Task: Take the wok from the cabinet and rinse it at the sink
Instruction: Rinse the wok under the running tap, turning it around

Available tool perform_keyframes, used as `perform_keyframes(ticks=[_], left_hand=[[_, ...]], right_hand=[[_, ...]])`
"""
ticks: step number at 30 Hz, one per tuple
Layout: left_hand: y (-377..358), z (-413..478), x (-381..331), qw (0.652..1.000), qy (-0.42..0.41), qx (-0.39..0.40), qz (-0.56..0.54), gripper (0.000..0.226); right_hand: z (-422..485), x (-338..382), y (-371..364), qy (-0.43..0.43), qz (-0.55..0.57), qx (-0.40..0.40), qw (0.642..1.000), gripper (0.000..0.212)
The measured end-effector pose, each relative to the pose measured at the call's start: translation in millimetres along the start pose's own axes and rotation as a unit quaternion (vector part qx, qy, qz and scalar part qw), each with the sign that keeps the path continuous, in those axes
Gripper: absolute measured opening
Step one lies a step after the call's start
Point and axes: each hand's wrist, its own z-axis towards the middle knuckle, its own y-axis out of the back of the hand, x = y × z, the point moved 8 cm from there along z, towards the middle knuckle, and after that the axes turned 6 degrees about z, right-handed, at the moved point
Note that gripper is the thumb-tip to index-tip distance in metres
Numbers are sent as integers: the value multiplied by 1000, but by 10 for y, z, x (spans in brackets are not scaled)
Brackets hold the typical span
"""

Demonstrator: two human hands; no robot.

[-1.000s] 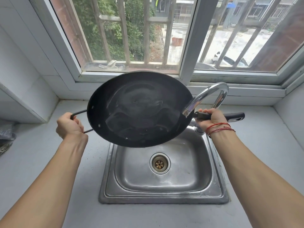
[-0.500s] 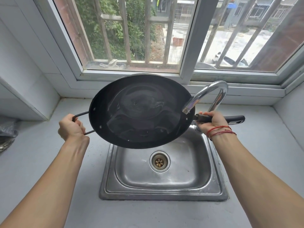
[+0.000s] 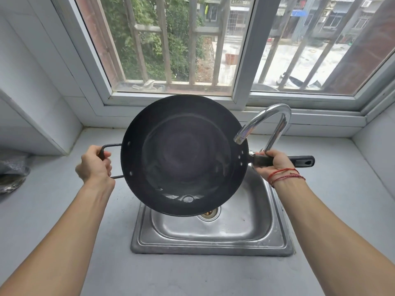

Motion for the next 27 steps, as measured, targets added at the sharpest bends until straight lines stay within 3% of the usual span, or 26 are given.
perform_keyframes(ticks=[5, 13, 19, 27], left_hand=[[28, 13, 18, 998, -6, 24, 54, 11], [55, 163, 152, 988, 1, 90, 130, 24], [85, 69, 130, 981, -10, 121, 151, 19], [131, -114, 117, 980, -17, 127, 154, 19]], right_hand=[[-5, 3, 61, 7, -34, 5, 999, 4], [-101, -50, 95, 7, -93, 47, 995, 14], [-219, -28, 275, 42, -135, 14, 990, 3], [-381, 80, 439, 76, -148, -4, 986, 5]])
